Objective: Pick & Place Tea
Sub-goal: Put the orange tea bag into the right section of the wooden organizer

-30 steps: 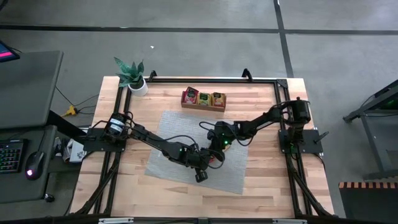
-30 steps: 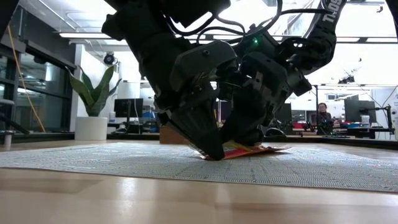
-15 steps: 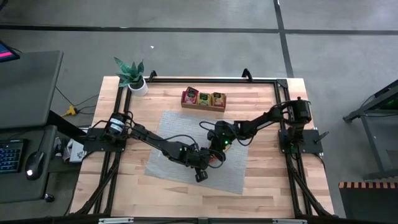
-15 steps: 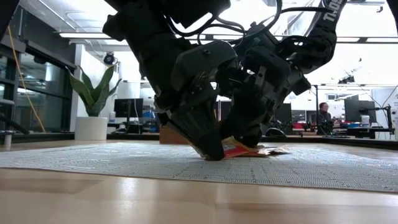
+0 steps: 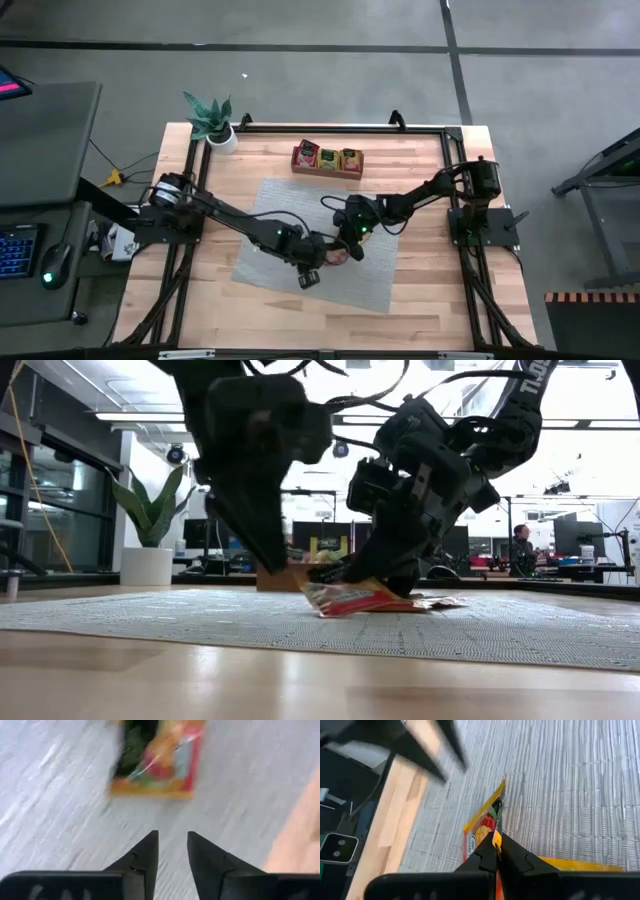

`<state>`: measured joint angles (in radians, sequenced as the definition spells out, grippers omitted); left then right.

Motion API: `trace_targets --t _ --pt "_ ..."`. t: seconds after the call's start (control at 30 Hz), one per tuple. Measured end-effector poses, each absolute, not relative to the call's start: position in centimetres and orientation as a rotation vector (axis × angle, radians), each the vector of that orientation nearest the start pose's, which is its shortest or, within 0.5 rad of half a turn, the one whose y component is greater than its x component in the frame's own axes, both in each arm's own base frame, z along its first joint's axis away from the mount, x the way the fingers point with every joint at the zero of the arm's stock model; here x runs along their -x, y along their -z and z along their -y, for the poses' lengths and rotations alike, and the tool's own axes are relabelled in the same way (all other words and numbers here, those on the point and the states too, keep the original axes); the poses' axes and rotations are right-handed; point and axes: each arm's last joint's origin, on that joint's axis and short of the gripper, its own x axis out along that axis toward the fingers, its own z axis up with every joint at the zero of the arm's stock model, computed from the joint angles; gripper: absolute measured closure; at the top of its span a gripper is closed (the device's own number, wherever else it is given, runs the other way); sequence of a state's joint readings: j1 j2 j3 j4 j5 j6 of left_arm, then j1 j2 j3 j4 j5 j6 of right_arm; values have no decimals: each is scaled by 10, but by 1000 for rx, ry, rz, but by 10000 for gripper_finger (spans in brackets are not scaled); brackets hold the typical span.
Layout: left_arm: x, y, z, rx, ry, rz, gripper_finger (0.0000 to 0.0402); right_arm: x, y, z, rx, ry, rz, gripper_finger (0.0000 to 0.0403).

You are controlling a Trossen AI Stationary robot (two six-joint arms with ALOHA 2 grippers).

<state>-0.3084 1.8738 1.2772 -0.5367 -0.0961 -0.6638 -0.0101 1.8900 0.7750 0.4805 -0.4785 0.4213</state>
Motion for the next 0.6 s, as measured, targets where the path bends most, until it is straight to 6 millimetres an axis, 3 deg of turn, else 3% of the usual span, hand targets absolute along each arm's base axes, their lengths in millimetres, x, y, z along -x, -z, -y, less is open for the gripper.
trace_targets --t 0.17,0.33,0.47,0.6 --pt "-341 -199 102 308 -332 -1138 295 -339 -124 -8 -535 -317 -657 403" --pt "-327 -222 93 242 -429 -1080 295 -329 -164 7 -464 -242 -562 403" --pt "-312 -231 79 261 -424 -1011 295 -310 -202 28 -413 -164 -501 403" --pt "-285 -224 60 303 -423 -932 299 -279 -241 53 -334 -24 -430 402"
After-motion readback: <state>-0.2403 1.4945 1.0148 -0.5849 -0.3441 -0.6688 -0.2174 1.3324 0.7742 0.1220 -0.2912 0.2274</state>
